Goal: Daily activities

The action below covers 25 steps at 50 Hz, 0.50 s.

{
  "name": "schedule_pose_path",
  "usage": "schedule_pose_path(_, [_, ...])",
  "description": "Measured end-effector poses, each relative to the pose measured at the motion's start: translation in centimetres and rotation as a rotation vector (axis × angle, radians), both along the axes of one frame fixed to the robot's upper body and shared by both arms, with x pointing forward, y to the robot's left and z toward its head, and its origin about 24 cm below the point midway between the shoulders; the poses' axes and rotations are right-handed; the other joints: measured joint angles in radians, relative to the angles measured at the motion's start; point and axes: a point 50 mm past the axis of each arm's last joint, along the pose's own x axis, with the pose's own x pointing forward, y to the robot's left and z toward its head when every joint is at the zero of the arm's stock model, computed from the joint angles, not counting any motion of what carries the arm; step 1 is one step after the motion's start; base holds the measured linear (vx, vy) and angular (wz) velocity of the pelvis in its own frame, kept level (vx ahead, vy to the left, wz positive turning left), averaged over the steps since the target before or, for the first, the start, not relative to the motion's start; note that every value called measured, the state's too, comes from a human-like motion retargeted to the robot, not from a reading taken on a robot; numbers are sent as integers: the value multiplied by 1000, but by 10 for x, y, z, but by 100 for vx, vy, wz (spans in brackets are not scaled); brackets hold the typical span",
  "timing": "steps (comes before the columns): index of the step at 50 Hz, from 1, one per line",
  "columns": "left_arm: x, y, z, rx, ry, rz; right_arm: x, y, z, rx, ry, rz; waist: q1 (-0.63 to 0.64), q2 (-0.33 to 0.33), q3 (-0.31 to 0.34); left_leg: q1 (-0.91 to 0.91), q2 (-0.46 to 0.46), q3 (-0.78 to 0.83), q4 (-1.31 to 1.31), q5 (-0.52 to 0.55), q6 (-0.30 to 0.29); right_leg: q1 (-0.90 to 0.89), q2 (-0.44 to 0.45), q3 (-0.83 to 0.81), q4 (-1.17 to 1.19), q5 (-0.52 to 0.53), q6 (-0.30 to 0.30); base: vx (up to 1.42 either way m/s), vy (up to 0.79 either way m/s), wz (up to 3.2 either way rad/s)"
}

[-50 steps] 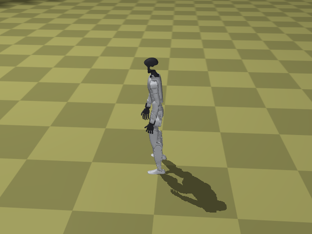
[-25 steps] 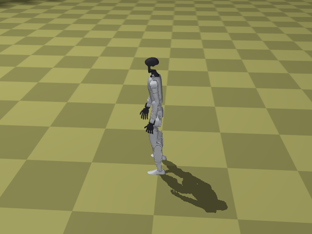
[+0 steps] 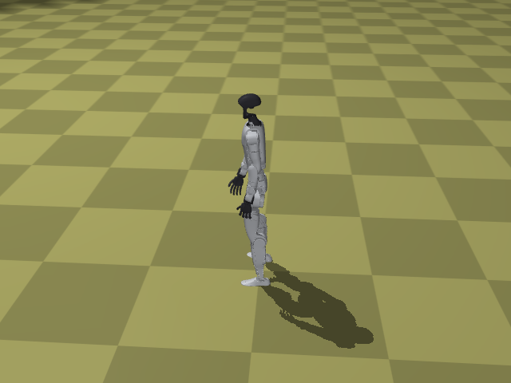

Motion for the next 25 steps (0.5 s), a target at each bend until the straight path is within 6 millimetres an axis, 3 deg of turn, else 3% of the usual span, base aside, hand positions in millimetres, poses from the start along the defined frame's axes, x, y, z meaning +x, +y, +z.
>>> schedule_pose_path(25, [-8, 0, -2, 16, 36, -12, -1, 1, 0, 9, -7, -35, -8, 14, -14, -2, 6, -5, -7, 18, -10, 9, 12, -10, -29, 7, -1, 0, 0, 0])
